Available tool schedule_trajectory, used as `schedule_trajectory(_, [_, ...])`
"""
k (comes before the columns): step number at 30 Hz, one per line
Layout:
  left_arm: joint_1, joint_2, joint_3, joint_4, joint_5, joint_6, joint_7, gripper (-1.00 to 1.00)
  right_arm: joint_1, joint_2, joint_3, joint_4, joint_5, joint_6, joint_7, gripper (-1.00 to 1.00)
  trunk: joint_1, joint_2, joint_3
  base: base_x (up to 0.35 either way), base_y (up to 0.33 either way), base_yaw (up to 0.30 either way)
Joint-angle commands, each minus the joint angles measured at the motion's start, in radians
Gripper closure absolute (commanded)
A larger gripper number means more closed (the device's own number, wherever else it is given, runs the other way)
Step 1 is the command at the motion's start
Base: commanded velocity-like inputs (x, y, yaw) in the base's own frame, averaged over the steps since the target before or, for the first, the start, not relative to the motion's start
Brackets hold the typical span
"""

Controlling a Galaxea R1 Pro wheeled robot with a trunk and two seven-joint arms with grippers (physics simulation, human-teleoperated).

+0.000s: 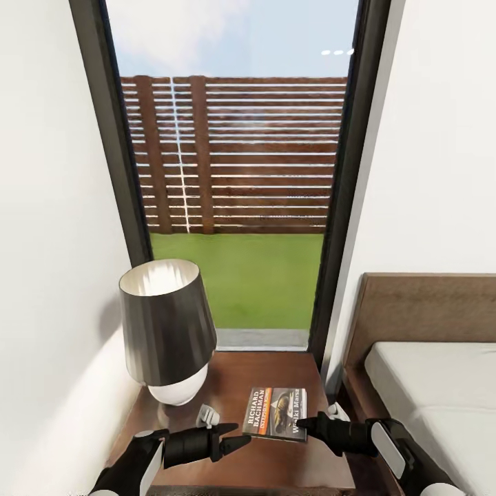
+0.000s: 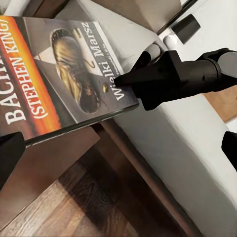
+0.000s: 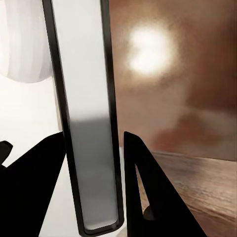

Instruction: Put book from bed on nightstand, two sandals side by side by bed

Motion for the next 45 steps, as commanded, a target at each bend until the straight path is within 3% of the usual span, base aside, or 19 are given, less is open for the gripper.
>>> schedule_trajectory(1, [-0.001, -0.002, 0.009, -0.001, -0.009, 0.011, -0.007, -1.0, -0.001, 0.0, -0.003, 0.0, -0.001, 0.006, 0.003, 1.0, 0.004, -0.008, -0.004, 0.0, 0.0, 0.0])
schedule_trajectory(31, [-0.001, -0.002, 0.009, -0.002, -0.009, 0.011, -0.008, -1.0, -0.001, 0.001, -0.003, 0.0, -0.001, 0.006, 0.003, 1.0, 0.119, -0.218, -0.098, 0.0, 0.0, 0.0])
schedule_trajectory(45, [-0.001, 0.0, 0.009, -0.001, -0.01, 0.011, -0.011, -1.0, -0.001, 0.001, -0.003, 0.0, -0.001, 0.006, 0.003, 1.0, 0.119, -0.218, -0.098, 0.102, 0.0, 0.0])
